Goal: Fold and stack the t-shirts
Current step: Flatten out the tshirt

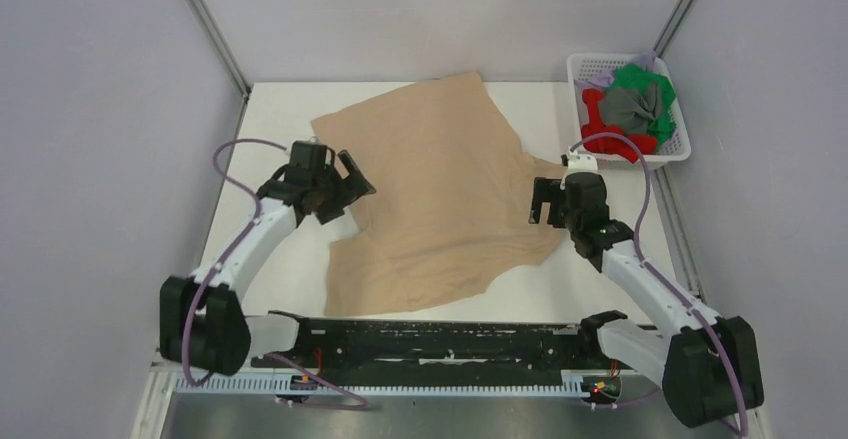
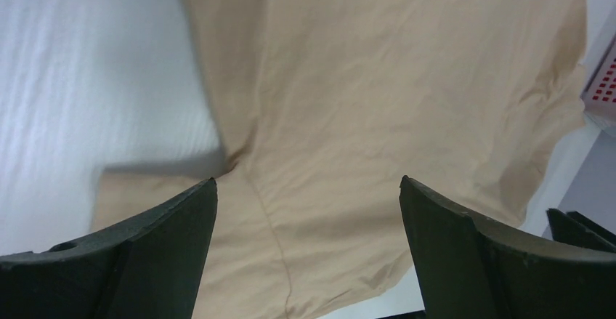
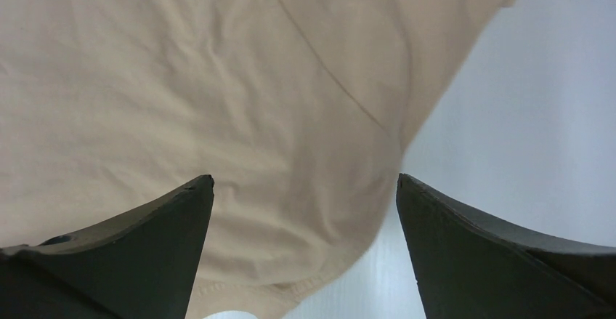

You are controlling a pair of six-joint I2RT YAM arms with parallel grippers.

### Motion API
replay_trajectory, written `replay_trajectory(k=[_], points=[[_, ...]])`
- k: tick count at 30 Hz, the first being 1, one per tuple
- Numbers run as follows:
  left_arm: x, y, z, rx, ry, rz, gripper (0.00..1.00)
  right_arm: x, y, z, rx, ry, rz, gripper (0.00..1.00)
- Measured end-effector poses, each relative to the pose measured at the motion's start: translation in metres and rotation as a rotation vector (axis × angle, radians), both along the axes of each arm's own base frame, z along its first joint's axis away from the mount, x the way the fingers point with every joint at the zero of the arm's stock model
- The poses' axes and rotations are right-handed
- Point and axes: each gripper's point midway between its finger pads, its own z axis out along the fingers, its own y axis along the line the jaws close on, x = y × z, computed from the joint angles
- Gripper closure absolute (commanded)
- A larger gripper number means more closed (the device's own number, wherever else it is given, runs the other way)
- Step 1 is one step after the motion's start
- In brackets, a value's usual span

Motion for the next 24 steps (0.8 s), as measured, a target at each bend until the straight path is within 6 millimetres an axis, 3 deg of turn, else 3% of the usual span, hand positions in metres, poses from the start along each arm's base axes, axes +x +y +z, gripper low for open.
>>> replay_trajectory(k=[5,10,12,17,22,24], points=[[0.059,-0.037,-0.01,-0.027,-0.001,-0.105,0.0,0.01,0.024,-0.036,0.069,0.098,0.073,0.02],[0.128,-0.052,-0.033,0.009,0.013,-0.137,0.0,0.011,0.031,-0.07,0.078,0.193,0.086,0.02],[0.142,-0.055,-0.049,0.02,0.034,-0.146,0.0,0.013,0.032,-0.077,0.075,0.211,0.083,0.02],[0.134,-0.053,-0.094,0.044,0.142,-0.16,0.0,0.039,0.036,-0.084,0.063,0.219,0.076,0.02],[0.125,-0.052,-0.094,0.028,0.1,-0.171,0.0,0.083,0.046,-0.083,0.048,0.207,0.075,0.02],[0.107,-0.051,-0.094,0.014,0.093,-0.178,0.0,0.113,0.055,-0.083,0.039,0.192,0.085,0.02]])
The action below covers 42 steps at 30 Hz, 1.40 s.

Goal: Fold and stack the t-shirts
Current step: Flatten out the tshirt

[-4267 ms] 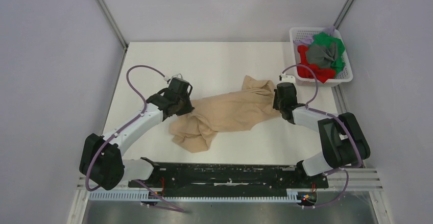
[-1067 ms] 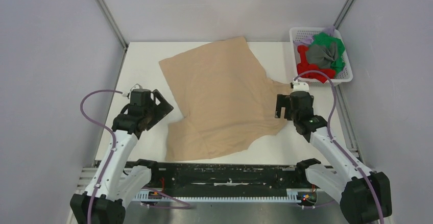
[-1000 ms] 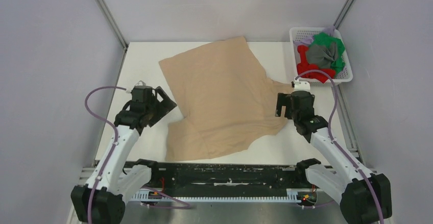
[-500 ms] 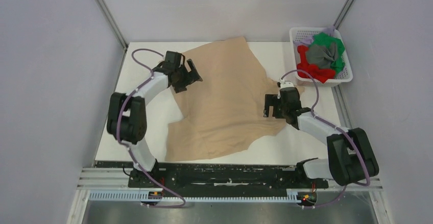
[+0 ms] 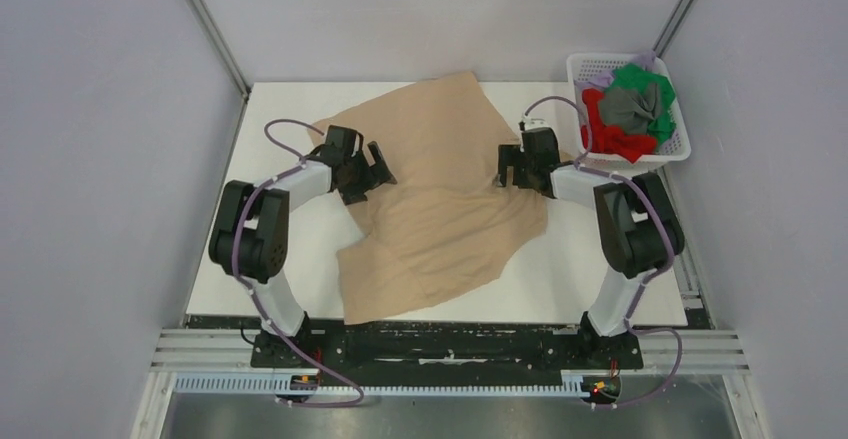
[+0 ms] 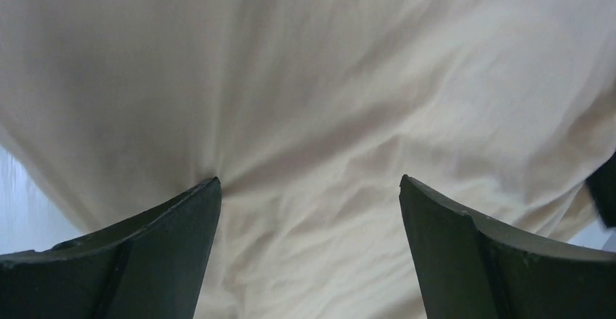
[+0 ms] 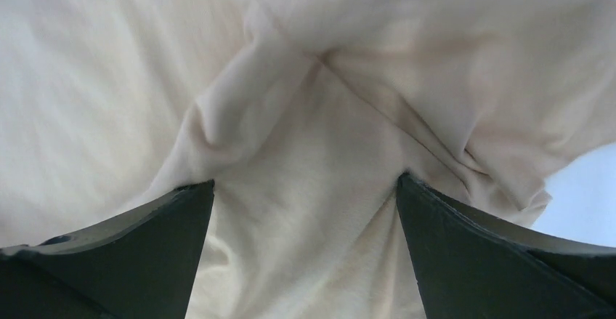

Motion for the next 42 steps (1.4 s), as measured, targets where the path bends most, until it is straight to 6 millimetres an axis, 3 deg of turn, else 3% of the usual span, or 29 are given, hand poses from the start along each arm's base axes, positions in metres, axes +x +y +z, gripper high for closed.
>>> replay_trajectory(k=[5,9,12,15,17,21,25,29,32,34,36,39,42], points=[[-0.064,-0.012,-0.001,-0.017,0.011,-0.031,0.0,0.075,0.033,0.002,-0.021,-0.03,0.054,0.02],[-0.127,-0.062,-0.001,-0.072,0.039,-0.172,0.0,0.135,0.079,0.006,-0.012,-0.075,0.14,0.02],[-0.159,-0.105,0.002,-0.138,0.059,-0.303,0.0,0.164,0.117,0.008,0.008,-0.117,0.212,0.02],[-0.173,-0.129,0.004,-0.165,0.078,-0.383,0.0,0.184,0.153,0.013,0.044,-0.173,0.285,0.02],[-0.175,-0.137,0.006,-0.172,0.087,-0.405,0.0,0.19,0.167,0.017,0.052,-0.2,0.315,0.02],[-0.175,-0.131,0.01,-0.111,0.109,-0.395,0.0,0.196,0.165,0.038,0.019,-0.253,0.323,0.02],[-0.163,-0.111,0.028,-0.018,0.06,-0.34,0.0,0.173,0.131,0.077,-0.048,-0.281,0.284,0.02],[-0.135,-0.073,0.057,0.011,-0.03,-0.21,0.0,0.11,0.093,0.138,-0.042,-0.342,0.239,0.02],[-0.101,-0.036,0.067,0.024,-0.066,-0.072,0.0,0.062,0.085,0.159,0.034,-0.388,0.234,0.02],[-0.077,-0.013,0.066,0.044,-0.065,0.006,0.0,0.041,0.089,0.149,0.066,-0.369,0.25,0.02],[-0.048,0.001,0.062,0.06,-0.054,0.057,0.0,0.022,0.103,0.121,0.083,-0.298,0.294,0.02],[-0.008,0.007,0.053,0.073,-0.046,0.084,0.0,0.006,0.121,0.073,0.073,-0.17,0.343,0.02],[0.029,0.009,0.041,0.098,-0.037,0.084,0.0,0.001,0.129,0.041,0.049,-0.074,0.365,0.02]])
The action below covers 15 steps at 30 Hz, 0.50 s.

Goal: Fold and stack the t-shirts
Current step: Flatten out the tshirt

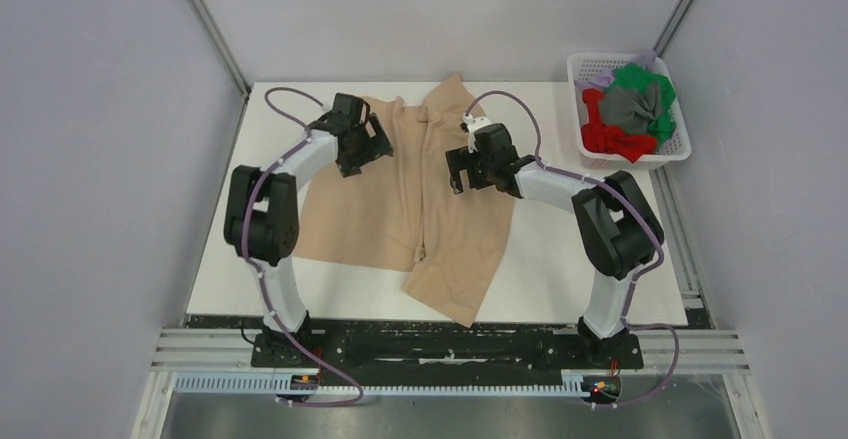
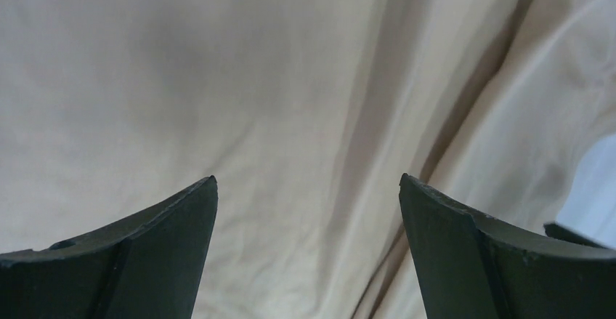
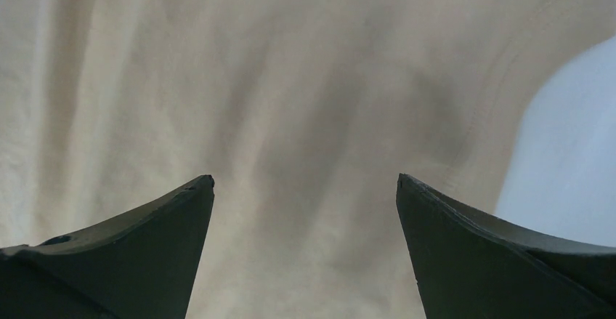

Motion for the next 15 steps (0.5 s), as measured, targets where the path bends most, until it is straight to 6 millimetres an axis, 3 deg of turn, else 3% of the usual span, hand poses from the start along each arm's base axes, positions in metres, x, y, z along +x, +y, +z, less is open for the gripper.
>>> replay_trajectory(k=[2,6,8,15], points=[[0.026,0.003,-0.009,0.033,0.002,0.007,0.0,0.005,0.003,-0.012,-0.017,0.03,-0.001,0.02],[0.058,0.003,-0.029,0.073,0.028,0.002,0.0,0.018,0.009,-0.021,-0.034,0.045,-0.006,0.02],[0.059,0.008,-0.045,0.094,0.063,0.002,0.0,0.023,0.008,-0.026,-0.055,0.048,-0.017,0.02],[0.057,0.024,-0.045,0.066,0.073,0.03,0.0,0.041,-0.004,-0.04,-0.121,0.045,-0.052,0.02]])
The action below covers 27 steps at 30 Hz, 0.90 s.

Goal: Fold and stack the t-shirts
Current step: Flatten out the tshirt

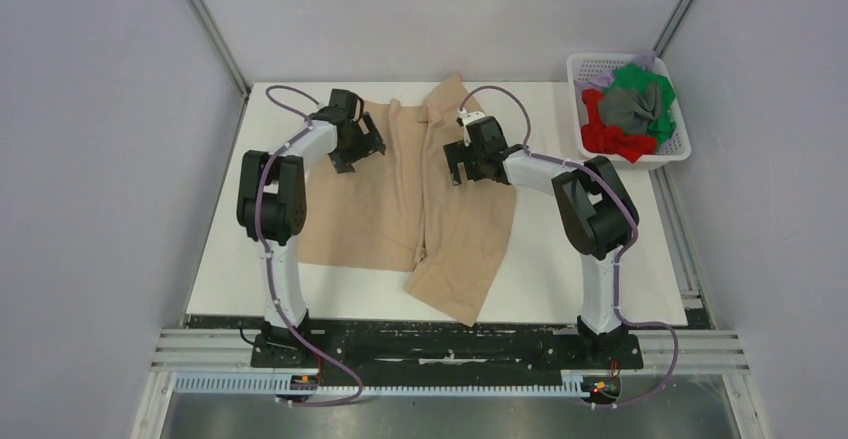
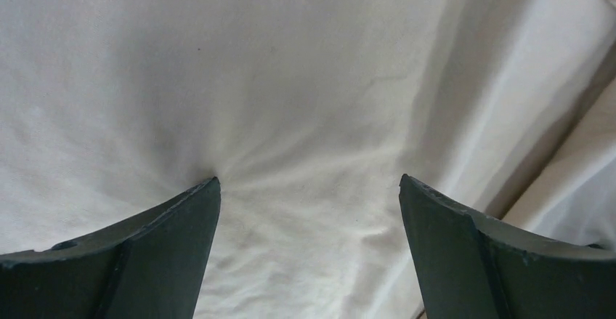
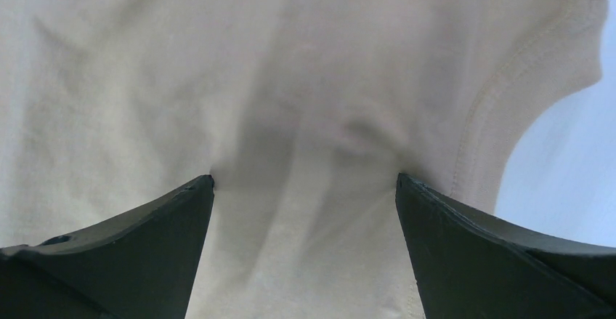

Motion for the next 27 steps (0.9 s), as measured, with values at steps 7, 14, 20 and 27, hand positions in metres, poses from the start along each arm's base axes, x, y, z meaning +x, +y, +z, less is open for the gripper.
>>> replay_trajectory(k=[7,14,20,27], points=[[-0.02,0.048,-0.002,0.001,0.039,0.094,0.0,0.023,-0.049,-0.001,0.007,0.0,-0.115,0.02],[-0.029,0.06,-0.002,0.007,0.052,0.118,0.0,0.047,-0.115,0.001,0.032,-0.013,-0.27,0.02],[-0.03,0.057,-0.001,-0.01,0.056,0.109,0.0,0.05,-0.126,0.001,0.037,-0.016,-0.298,0.02],[-0.04,0.052,0.004,-0.038,0.086,0.092,0.0,0.041,-0.129,0.007,0.029,-0.007,-0.281,0.02]])
